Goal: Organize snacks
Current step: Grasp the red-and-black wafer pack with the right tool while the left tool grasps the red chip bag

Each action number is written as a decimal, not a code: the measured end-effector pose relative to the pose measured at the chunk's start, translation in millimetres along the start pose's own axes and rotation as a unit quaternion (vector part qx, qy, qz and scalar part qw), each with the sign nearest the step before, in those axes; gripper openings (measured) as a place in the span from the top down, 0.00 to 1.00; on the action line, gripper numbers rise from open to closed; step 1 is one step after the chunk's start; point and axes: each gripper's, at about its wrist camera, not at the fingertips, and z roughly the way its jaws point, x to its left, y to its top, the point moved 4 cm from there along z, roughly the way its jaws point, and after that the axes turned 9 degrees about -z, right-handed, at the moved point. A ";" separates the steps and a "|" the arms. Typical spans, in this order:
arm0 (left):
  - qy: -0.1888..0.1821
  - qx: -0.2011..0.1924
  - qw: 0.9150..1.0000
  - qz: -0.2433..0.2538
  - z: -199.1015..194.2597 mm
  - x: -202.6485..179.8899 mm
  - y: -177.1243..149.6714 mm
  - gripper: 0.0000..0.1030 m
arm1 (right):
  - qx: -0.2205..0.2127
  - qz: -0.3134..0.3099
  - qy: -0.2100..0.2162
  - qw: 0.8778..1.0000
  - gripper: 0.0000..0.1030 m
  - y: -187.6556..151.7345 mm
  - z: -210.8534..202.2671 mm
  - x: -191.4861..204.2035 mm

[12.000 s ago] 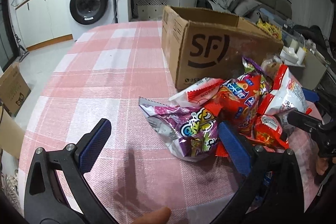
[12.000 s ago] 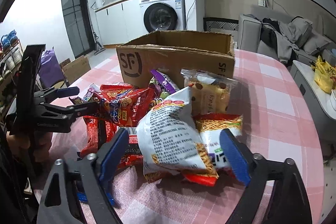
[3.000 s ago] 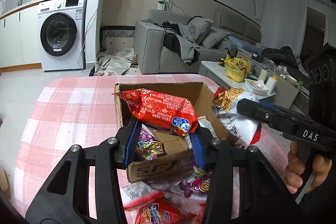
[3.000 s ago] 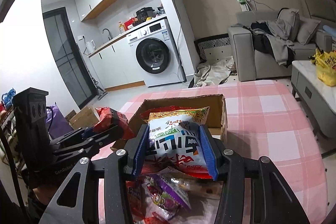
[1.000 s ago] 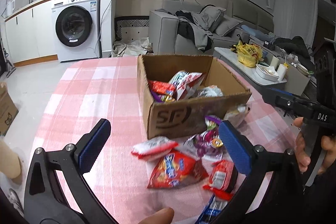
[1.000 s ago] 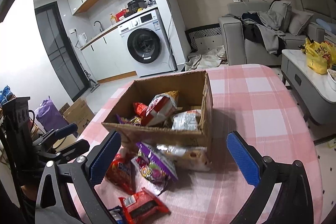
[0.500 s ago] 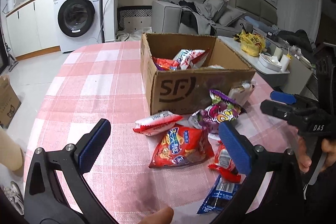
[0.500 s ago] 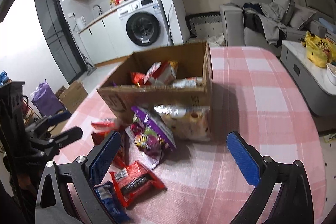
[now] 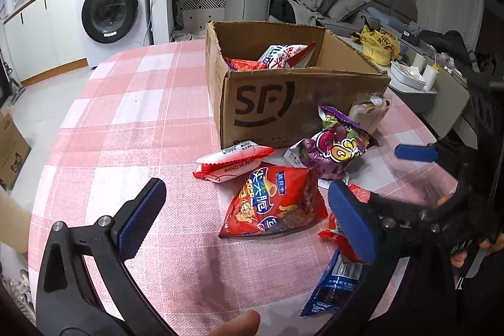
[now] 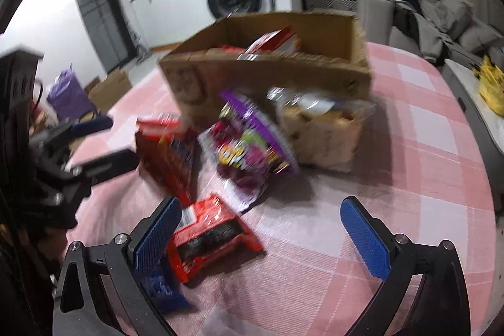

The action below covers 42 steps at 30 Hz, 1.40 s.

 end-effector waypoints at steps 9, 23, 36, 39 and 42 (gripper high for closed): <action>0.004 0.015 1.000 -0.012 13.9 5.7 -3.3 0.00 | 0.039 -0.035 0.013 0.999 0.00 -13.6 25.7 19.6; -0.011 0.044 0.999 -0.018 40.2 7.2 -10.2 0.00 | 0.034 -0.017 0.022 0.999 0.00 -13.1 30.1 2.7; -0.020 0.059 0.998 -0.029 59.6 7.9 -16.0 0.01 | 0.017 -0.014 0.057 0.998 0.19 -8.3 31.9 5.8; -0.022 0.061 0.997 -0.033 61.6 8.3 -15.9 0.01 | 0.020 -0.027 0.057 0.998 0.19 -11.3 33.1 12.8; -0.023 0.060 0.997 -0.034 63.2 8.7 -15.5 0.00 | 0.018 -0.041 0.045 0.998 0.28 -11.5 34.7 18.7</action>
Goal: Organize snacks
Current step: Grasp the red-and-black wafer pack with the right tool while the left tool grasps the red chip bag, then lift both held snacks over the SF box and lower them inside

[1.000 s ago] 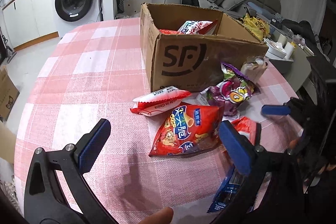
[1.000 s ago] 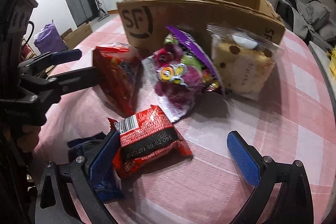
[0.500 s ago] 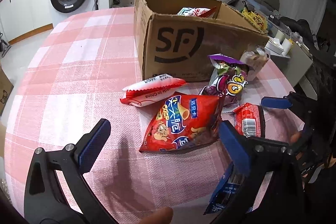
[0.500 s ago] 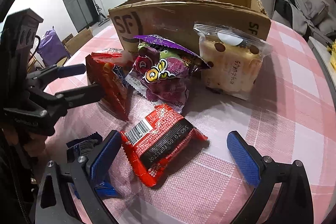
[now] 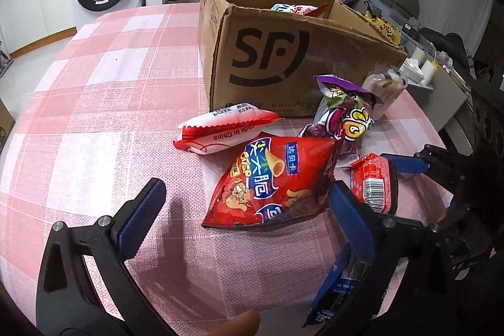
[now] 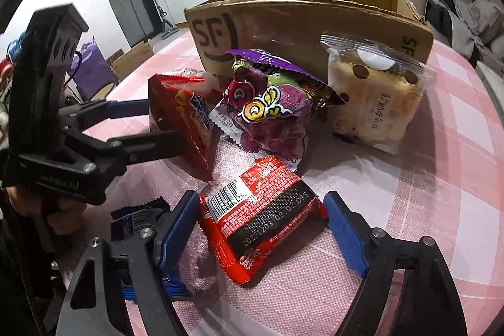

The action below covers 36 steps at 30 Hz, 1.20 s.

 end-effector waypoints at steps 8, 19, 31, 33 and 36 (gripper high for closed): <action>-0.006 0.001 1.000 0.000 1.7 -2.0 -2.6 0.01 | -0.015 0.000 0.033 0.999 0.49 -2.7 -11.0 0.1; -0.042 0.020 0.999 -0.010 12.4 -4.9 -3.6 0.21 | -0.025 0.013 0.026 0.999 0.49 -12.1 -28.6 -15.9; -0.083 0.001 0.996 0.040 -0.6 -29.5 -10.3 0.55 | -0.035 0.008 0.028 0.999 0.49 -5.9 -30.0 -8.5; -0.087 -0.009 0.995 0.046 -7.2 -33.7 -8.5 0.55 | -0.041 0.009 0.029 0.999 0.49 -6.3 -34.9 -9.3; -0.096 -0.021 0.994 0.051 -18.4 -38.4 -5.9 0.55 | -0.054 0.010 0.028 0.998 0.49 -3.9 -43.3 -10.9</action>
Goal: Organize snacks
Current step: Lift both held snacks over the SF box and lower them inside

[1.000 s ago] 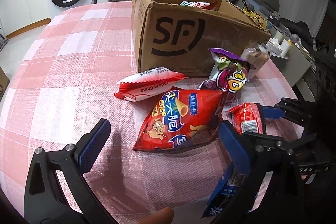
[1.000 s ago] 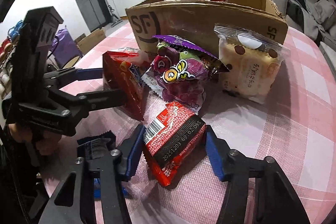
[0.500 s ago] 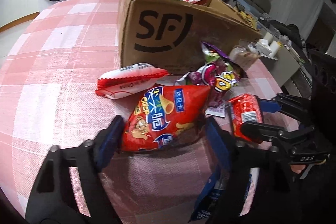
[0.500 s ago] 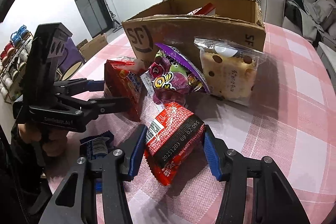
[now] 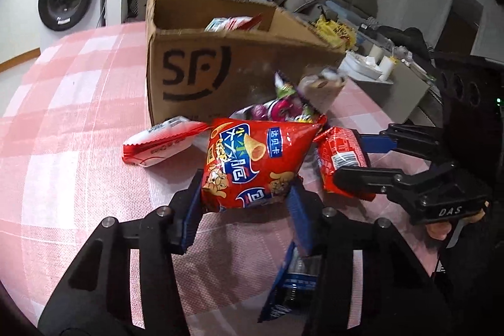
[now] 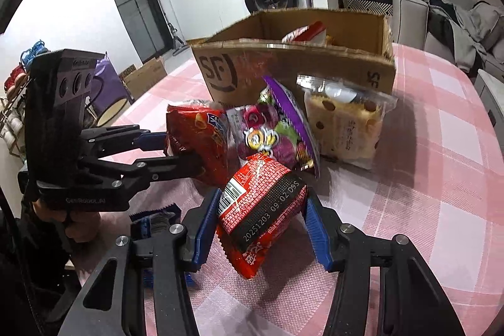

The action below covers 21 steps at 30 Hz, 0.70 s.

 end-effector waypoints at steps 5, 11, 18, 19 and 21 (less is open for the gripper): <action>-0.008 -0.022 1.000 0.009 -22.4 -10.8 7.6 0.55 | -0.034 0.007 -0.001 0.999 0.49 7.2 -19.6 -3.2; -0.009 -0.047 0.999 0.006 -52.0 -12.7 15.2 0.55 | -0.078 0.018 -0.012 0.997 0.49 17.8 -44.2 -6.7; 0.001 -0.073 0.997 -0.006 -82.7 -2.7 17.4 0.55 | -0.110 0.035 -0.026 0.993 0.49 26.0 -62.2 -9.0; 0.001 -0.075 0.997 -0.006 -84.3 -2.7 19.0 0.55 | -0.115 0.040 -0.030 0.992 0.49 27.2 -65.0 -10.7; 0.003 -0.080 0.997 -0.006 -88.6 -2.7 22.3 0.55 | -0.120 0.046 -0.035 0.991 0.49 29.3 -67.1 -12.8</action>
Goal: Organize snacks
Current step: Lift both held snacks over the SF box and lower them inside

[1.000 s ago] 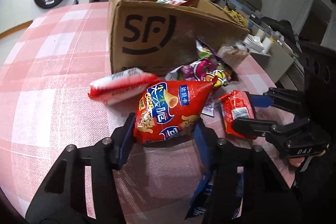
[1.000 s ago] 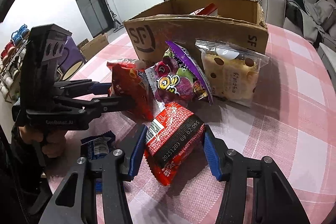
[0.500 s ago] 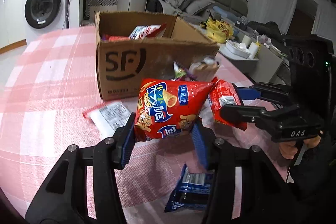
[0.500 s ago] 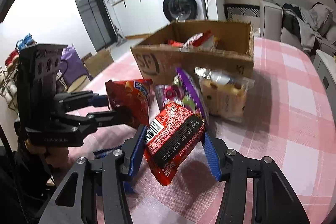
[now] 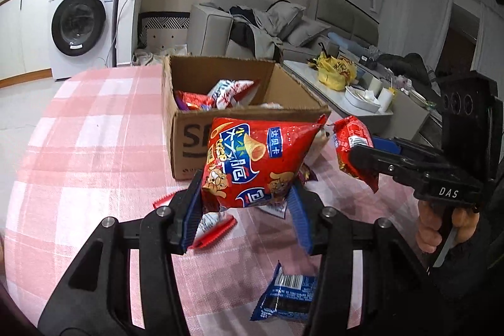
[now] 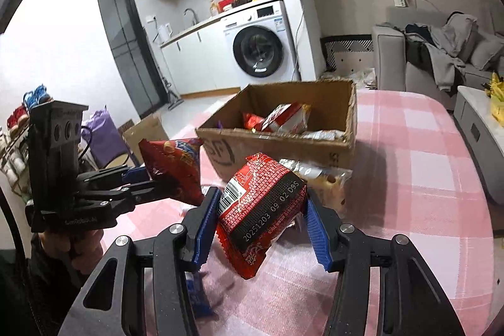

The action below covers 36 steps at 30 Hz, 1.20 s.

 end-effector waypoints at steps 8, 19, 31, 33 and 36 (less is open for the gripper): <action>0.012 -0.025 1.000 -0.002 -11.3 4.7 23.2 0.55 | -0.018 0.024 -0.028 0.999 0.49 17.2 -7.4 -14.7; 0.025 -0.054 0.998 -0.005 -14.2 13.2 63.8 0.55 | -0.030 0.030 -0.049 0.998 0.49 48.2 -3.8 -24.1; 0.051 -0.071 0.996 0.000 8.2 22.6 109.9 0.55 | -0.030 0.035 -0.055 0.997 0.49 69.8 15.6 -33.4; 0.057 -0.071 0.996 0.000 16.2 24.6 116.9 0.55 | -0.031 0.037 -0.055 0.997 0.49 72.4 19.2 -34.7; 0.063 -0.071 0.995 -0.001 26.6 28.8 125.3 0.55 | -0.029 0.041 -0.055 0.997 0.49 77.0 26.0 -38.2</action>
